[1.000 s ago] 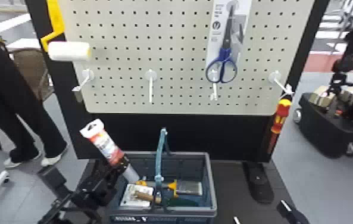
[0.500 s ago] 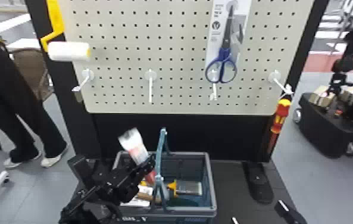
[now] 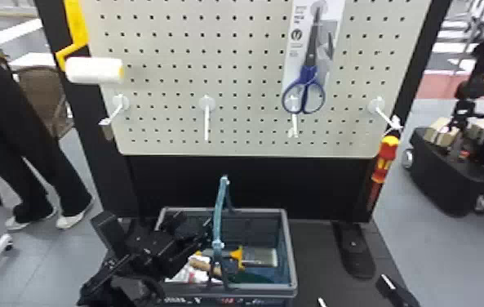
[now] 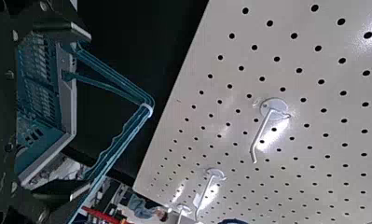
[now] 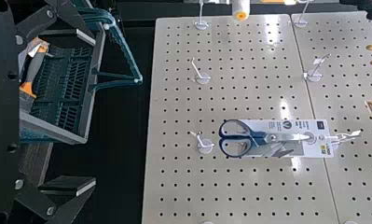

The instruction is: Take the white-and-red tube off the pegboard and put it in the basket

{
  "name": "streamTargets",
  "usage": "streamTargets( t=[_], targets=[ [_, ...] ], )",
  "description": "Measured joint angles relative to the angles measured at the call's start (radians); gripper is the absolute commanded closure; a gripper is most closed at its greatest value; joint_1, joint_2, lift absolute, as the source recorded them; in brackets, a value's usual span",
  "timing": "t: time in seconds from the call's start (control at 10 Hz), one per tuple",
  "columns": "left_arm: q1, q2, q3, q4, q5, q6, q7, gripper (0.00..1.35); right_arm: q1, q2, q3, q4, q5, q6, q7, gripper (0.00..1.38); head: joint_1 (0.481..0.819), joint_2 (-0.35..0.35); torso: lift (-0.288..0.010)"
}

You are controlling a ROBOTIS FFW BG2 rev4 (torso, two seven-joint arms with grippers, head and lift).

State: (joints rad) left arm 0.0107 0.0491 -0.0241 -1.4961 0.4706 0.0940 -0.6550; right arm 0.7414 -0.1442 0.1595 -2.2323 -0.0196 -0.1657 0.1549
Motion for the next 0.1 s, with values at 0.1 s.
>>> streamTargets(
  t=[0.1],
  targets=[
    [-0.001, 0.000, 0.001, 0.000, 0.000, -0.002, -0.001, 0.05, 0.000, 0.000, 0.000, 0.000, 0.000, 0.000, 0.000, 0.24, 0.549, 0.000, -0.100]
  ],
)
